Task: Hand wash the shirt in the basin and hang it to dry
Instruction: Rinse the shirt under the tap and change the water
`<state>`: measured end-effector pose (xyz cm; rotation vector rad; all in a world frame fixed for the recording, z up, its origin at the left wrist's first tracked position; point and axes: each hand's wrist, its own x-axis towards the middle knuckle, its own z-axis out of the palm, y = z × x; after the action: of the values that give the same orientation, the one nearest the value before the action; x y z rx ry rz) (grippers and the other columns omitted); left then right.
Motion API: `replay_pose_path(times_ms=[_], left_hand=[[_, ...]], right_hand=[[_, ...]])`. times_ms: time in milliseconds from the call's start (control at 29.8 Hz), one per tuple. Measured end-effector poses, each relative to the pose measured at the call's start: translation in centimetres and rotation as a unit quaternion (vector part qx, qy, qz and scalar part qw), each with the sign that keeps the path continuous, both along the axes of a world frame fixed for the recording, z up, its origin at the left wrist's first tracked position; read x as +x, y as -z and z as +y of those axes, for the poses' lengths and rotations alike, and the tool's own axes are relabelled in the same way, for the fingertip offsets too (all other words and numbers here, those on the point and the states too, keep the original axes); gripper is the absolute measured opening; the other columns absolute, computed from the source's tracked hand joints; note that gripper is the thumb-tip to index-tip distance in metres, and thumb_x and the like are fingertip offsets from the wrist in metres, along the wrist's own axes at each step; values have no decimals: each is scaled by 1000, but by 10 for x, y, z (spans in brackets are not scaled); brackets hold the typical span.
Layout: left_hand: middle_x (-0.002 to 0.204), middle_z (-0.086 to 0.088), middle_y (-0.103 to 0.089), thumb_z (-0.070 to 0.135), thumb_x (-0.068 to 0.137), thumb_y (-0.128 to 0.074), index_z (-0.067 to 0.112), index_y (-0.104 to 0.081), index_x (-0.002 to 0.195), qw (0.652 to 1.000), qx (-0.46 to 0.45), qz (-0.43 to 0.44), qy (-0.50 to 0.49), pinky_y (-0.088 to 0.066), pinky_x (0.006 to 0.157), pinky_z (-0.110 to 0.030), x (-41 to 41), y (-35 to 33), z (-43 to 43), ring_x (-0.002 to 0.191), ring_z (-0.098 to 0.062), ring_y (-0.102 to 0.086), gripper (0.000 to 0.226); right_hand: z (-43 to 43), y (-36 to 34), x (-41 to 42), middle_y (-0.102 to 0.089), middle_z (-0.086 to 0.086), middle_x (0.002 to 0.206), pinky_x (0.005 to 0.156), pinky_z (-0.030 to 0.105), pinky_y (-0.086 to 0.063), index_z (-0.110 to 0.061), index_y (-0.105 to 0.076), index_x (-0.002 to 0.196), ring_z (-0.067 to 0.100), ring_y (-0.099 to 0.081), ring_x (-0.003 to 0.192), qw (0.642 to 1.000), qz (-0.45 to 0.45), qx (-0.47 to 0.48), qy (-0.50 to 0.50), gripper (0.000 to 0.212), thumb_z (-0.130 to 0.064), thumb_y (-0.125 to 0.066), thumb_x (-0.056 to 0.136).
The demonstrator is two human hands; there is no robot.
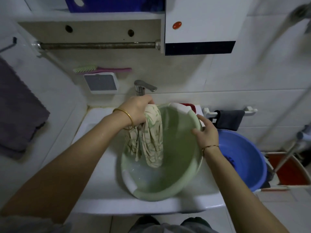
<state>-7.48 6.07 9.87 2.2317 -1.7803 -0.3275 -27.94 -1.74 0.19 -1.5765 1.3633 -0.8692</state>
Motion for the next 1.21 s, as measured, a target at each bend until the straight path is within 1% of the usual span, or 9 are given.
replay_pose_path(times_ms=[67, 168, 302, 436, 537, 604, 805, 1040, 1208], left_hand=[[100, -6, -65, 5, 74, -64, 21, -58, 102, 1000, -9, 2, 1, -47, 74, -28, -4, 0, 0, 92, -25, -59, 32], [101, -5, -65, 12, 76, -65, 24, -59, 104, 1000, -17, -1, 6, -46, 73, -28, -10, -3, -1, 93, -26, -59, 31], [106, -6, -65, 15, 79, -65, 23, -59, 111, 999, -40, -3, 27, -39, 71, -24, -22, -10, -4, 97, -26, -59, 33], [110, -4, -65, 19, 80, -63, 27, -57, 115, 997, -60, -44, 37, -42, 76, -29, -32, -18, -7, 102, -28, -58, 36], [112, -1, -65, 21, 80, -61, 31, -56, 116, 994, -67, -79, 32, -34, 77, -29, -35, -21, -7, 105, -28, -57, 38], [111, 0, -65, 20, 80, -61, 32, -56, 115, 994, -69, -82, 29, -35, 78, -30, -36, -20, -5, 105, -27, -58, 38], [108, 2, -65, 23, 80, -64, 33, -55, 114, 993, -97, -61, 13, -43, 70, -30, -37, -18, 0, 98, -25, -59, 36], [90, -1, -64, 14, 74, -63, 31, -44, 108, 993, -99, -65, -18, -48, 63, -35, -36, -17, 0, 78, -28, -58, 42], [84, 0, -60, 10, 74, -60, 29, -43, 106, 993, -98, -68, -16, -37, 56, -30, -40, -17, 1, 70, -25, -53, 40]], right_hand=[[3, -10, 3, -58, 4, 128, 96, 27, -43, -18, -51, 133, 23, -56, 113, 1000, 17, -13, -9, 55, -2, -60, 82], [7, -28, 4, -59, 6, 128, 101, 32, -42, -18, -49, 137, 23, -55, 116, 998, 38, -49, -18, 52, -9, -59, 86], [11, -48, 0, -57, 3, 131, 99, 24, -38, -16, -48, 137, 20, -53, 118, 994, 57, -91, -24, 49, -11, -59, 89], [14, -59, -2, -57, 5, 132, 100, 24, -36, -14, -47, 137, 21, -51, 120, 990, 75, -110, -40, 48, -14, -58, 90], [15, -65, 0, -56, 5, 133, 101, 24, -35, -12, -48, 137, 20, -51, 121, 989, 81, -119, -44, 47, -18, -59, 91], [16, -68, 2, -57, 5, 132, 100, 25, -36, -12, -49, 136, 21, -52, 120, 987, 86, -127, -43, 47, -20, -60, 91], [24, -78, 10, -63, 4, 124, 98, 32, -43, -18, -52, 134, 22, -57, 114, 979, 113, -162, -44, 44, -23, -59, 90], [37, -89, 14, -66, 3, 116, 88, 36, -46, -26, -52, 132, 26, -58, 108, 963, 173, -196, -61, 41, -24, -53, 92], [45, -94, 12, -66, 1, 113, 84, 37, -46, -31, -51, 131, 25, -58, 106, 950, 215, -217, -61, 38, -27, -50, 93]])
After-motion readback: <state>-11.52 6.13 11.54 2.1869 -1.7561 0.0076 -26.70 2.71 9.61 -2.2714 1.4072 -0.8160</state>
